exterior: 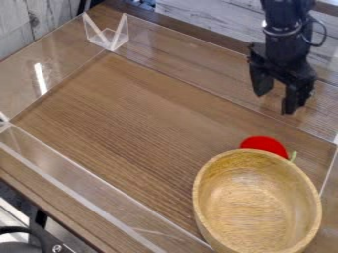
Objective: Move the red object to the right side of the table
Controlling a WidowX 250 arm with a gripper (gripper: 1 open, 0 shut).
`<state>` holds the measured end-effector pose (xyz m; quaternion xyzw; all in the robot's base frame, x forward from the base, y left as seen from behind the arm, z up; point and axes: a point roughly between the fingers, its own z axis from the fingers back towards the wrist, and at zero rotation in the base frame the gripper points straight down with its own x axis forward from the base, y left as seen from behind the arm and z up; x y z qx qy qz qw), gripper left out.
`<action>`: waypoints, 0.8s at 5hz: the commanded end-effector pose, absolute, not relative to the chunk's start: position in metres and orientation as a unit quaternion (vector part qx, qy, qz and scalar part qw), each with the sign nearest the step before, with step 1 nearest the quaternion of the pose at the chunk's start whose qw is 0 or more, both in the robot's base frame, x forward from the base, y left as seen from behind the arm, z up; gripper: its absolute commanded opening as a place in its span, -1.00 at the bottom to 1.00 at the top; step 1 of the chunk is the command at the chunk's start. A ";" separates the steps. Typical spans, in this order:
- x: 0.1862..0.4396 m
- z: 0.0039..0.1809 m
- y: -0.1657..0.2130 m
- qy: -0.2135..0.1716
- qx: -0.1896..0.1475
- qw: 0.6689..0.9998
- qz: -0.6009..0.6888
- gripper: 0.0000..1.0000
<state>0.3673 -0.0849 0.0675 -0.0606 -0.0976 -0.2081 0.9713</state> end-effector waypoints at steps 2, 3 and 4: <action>0.377 0.087 -0.088 -0.119 -0.071 0.959 -0.249 1.00; 0.378 0.081 -0.083 -0.115 -0.073 0.961 -0.241 -1.00; 0.377 0.081 -0.077 -0.117 -0.077 0.963 -0.230 1.00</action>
